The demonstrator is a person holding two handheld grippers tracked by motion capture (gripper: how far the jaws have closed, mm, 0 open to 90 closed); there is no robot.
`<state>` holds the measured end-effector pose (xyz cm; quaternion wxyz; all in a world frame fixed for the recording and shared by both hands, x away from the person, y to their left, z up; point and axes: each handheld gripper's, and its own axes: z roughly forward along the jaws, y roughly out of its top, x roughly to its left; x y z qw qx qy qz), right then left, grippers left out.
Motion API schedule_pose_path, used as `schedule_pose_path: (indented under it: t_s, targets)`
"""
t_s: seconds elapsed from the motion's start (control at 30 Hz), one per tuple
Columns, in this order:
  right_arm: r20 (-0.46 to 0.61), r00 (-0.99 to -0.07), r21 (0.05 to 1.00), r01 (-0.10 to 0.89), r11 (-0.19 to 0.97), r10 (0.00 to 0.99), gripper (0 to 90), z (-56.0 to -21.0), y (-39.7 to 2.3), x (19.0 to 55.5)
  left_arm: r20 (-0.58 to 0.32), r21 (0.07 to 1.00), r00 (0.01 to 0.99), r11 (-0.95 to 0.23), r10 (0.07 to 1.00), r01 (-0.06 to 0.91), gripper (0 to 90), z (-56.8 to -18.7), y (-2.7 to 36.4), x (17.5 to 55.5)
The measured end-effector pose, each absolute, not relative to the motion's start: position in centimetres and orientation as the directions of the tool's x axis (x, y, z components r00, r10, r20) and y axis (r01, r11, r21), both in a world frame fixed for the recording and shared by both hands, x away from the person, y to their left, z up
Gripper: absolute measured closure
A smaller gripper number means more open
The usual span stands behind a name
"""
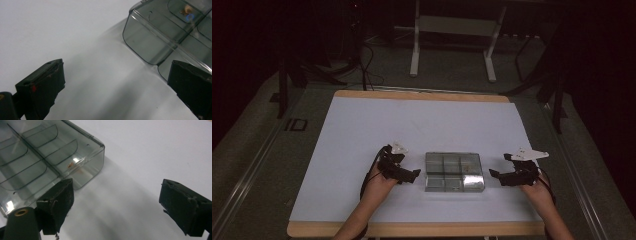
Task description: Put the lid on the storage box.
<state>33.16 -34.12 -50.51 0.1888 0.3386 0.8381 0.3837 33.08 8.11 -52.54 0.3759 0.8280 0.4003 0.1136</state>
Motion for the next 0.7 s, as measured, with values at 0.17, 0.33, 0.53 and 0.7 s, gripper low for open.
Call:
schedule_pose_path:
  t_s: [0.17, 0.33, 0.53, 0.7]
  targets:
    - [-0.058, -0.701, 0.770, 0.422, 0.479, 0.711, 12.7, -50.8, -34.2, 32.8, -0.110, 0.715, 0.653, -0.397, 0.749, 0.576, 1.7, -52.9, 8.3, 32.7]
    - [-0.058, -0.698, 0.767, 0.427, 0.480, 0.714, 12.8, -51.2, -34.5, 32.6, -0.107, 0.715, 0.649, -0.396, 0.754, 0.577, 1.8, -53.1, 8.9, 32.2]
    - [-0.050, -0.690, 0.770, 0.433, 0.468, 0.722, 12.7, -51.5, -35.2, 32.3, -0.108, 0.712, 0.638, -0.389, 0.762, 0.585, 1.7, -53.5, 9.5, 31.8]
    - [-0.049, -0.678, 0.776, 0.437, 0.456, 0.733, 12.8, -51.7, -35.8, 31.9, -0.097, 0.718, 0.622, -0.378, 0.777, 0.585, 1.7, -53.6, 10.0, 31.2]
